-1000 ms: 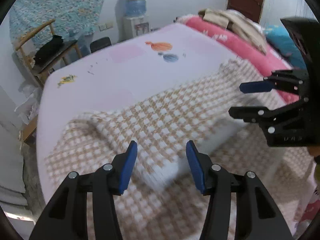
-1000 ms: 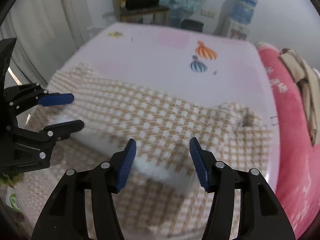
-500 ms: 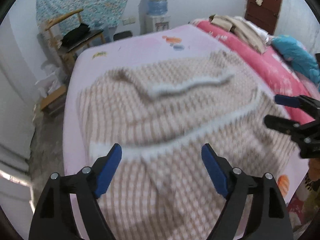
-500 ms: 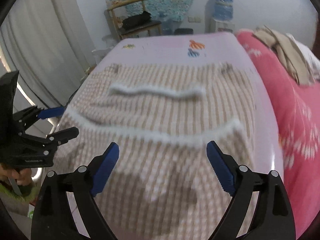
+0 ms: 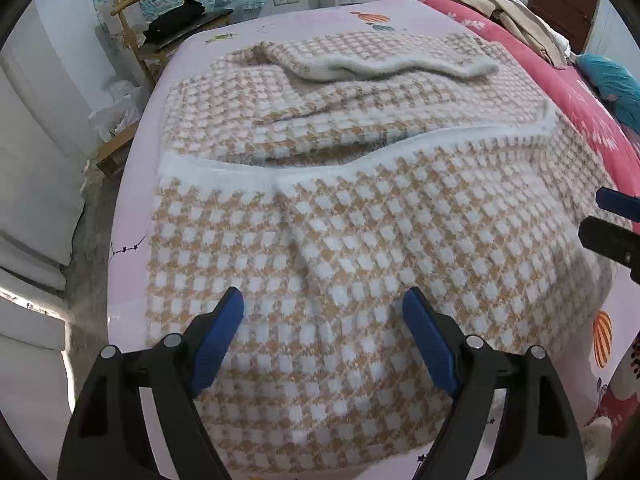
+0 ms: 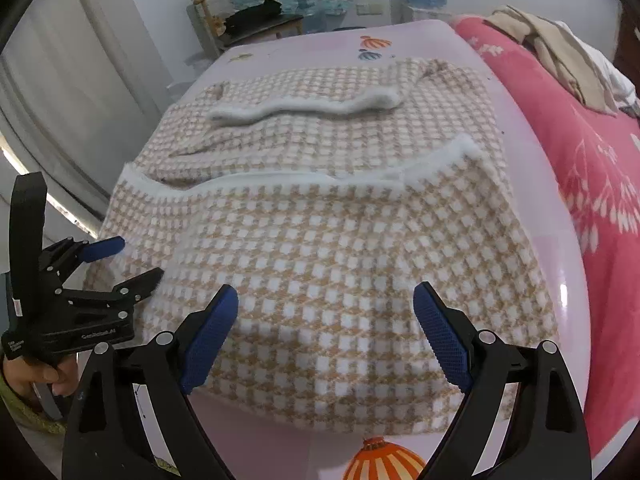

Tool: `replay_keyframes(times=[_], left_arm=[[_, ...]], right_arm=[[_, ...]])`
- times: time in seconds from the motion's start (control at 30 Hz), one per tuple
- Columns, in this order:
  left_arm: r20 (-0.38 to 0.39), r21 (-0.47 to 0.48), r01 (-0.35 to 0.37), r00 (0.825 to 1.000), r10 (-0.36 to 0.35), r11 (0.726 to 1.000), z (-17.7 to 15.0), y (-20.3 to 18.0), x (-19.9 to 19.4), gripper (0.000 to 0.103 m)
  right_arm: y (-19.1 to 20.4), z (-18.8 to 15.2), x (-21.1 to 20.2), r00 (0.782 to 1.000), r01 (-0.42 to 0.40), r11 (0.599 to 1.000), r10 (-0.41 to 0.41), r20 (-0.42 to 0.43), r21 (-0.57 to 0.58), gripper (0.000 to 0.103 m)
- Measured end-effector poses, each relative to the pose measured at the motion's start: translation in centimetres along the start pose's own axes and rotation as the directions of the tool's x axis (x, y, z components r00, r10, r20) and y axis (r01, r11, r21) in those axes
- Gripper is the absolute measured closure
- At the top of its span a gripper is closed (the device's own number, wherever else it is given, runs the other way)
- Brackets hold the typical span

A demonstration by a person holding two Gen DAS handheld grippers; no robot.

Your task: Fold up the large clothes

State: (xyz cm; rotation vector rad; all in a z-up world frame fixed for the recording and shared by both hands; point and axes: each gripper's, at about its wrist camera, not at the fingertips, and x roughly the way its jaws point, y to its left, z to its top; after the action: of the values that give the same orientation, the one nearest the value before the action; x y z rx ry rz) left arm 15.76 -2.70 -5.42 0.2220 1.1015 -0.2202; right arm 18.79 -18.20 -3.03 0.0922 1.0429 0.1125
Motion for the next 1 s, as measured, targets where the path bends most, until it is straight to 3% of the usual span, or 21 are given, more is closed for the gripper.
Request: replay_keyframes(times=[0.43, 1.0], left_arm=[[-0.008, -0.018, -0.011, 1.000, 0.011, 1.000, 0.0, 0.4, 0.6, 0.012], [-0.009, -0.017, -0.011, 1.000, 0.011, 1.000, 0.1, 0.5, 0.7, 0.012]], right_arm=[[-0.2, -0.5, 1.9, 0.999, -0.002, 1.000, 0.002, -0.046, 0.007, 0.016], [-0.4, -0.7, 2.0, 0.999, -0.005, 1.000, 0.006, -0.047, 0.008, 0.016]])
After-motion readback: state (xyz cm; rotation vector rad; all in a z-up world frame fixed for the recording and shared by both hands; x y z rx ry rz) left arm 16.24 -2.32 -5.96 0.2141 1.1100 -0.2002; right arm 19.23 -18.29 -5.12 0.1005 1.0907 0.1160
